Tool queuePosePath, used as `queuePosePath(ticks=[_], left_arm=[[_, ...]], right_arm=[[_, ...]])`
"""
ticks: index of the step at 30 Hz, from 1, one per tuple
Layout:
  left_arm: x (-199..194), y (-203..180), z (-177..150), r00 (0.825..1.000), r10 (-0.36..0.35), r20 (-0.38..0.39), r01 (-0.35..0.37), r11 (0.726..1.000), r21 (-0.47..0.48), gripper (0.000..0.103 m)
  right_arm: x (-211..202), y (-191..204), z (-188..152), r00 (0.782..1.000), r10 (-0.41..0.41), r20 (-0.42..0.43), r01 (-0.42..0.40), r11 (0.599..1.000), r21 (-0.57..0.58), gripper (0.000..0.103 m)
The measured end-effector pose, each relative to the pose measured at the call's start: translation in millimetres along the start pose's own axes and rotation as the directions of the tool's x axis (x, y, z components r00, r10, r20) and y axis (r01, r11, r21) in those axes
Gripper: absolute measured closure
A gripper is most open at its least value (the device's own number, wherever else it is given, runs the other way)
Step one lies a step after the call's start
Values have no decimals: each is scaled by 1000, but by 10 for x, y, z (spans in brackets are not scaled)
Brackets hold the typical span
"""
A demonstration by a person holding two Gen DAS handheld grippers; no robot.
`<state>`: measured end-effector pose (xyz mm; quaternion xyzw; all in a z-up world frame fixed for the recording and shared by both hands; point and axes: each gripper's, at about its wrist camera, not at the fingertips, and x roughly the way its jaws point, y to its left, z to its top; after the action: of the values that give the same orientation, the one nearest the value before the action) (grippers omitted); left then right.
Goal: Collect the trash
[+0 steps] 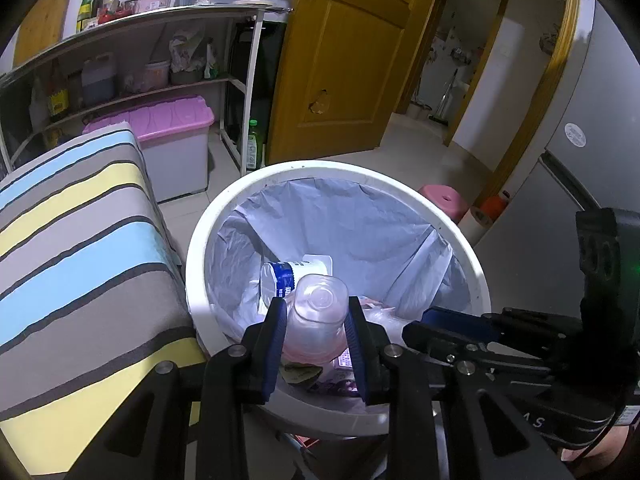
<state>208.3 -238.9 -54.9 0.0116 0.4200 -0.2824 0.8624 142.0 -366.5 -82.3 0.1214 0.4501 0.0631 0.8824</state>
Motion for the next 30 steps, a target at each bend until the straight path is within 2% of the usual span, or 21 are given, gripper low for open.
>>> queuePosePath(ticks=[7,11,21,30], left_arm=[[-18,31,0,1000,4,5,-4,1000,-7,73],[-51,35,-1,1000,2,16,-2,1000,-12,61],[-213,83,-48,999,8,39,-7,1000,-27,61],[-529,99,-130,995,30,93,-28,999,-25,61]], right_arm=[[-58,-1,-6,1000,1,16,-1,1000,-3,78],[-118,3,-8,1000,0,27,0,1000,-3,69],[-243,20,-14,999,2,51,-2,1000,-4,68],[-451,147,-33,995,-3,96,5,1000,-26,68]])
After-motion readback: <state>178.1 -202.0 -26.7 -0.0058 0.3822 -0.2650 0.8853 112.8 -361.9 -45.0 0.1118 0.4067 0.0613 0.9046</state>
